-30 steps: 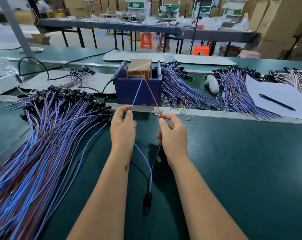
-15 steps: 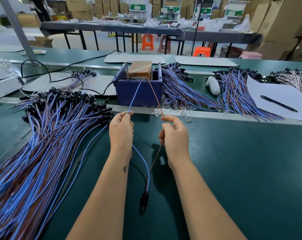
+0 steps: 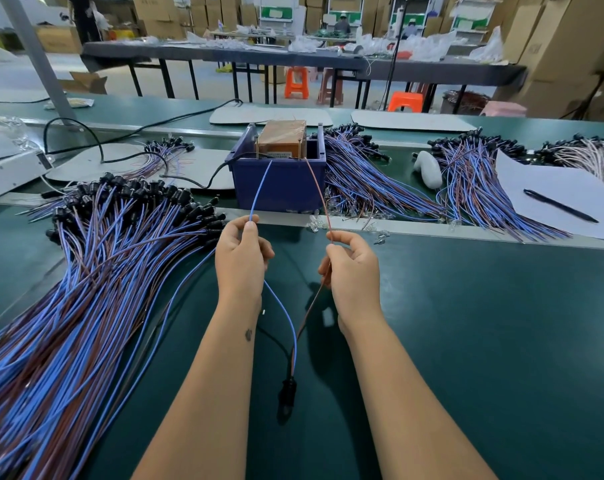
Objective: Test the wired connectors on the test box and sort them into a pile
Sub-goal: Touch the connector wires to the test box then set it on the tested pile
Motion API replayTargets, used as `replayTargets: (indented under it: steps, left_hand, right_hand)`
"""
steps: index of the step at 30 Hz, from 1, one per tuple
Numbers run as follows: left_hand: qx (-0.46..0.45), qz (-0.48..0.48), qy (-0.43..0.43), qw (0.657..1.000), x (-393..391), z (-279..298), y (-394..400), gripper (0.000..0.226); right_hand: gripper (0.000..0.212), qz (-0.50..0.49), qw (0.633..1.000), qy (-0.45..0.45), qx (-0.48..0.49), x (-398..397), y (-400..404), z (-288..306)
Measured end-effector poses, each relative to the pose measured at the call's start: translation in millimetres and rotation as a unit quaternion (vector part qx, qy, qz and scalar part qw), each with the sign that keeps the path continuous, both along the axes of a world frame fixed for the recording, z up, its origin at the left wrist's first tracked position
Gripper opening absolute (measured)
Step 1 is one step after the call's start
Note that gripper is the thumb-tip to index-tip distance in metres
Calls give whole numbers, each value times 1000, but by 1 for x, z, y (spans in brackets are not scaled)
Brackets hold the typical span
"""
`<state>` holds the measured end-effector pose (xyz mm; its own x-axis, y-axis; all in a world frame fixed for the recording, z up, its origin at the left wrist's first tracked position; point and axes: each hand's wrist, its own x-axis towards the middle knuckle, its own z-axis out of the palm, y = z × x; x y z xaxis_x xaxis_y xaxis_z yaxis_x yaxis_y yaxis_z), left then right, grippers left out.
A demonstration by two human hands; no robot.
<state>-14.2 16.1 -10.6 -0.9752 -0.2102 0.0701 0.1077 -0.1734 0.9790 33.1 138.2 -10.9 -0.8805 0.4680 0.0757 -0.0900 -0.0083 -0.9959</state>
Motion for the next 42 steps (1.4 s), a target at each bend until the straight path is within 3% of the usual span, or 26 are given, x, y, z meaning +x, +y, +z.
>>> replayTargets:
  steps: [42]
  left_hand:
    - [-24, 21, 10, 999, -9, -4, -4, 18]
  right_hand:
    - [28, 14, 999, -5, 30, -1, -1, -3]
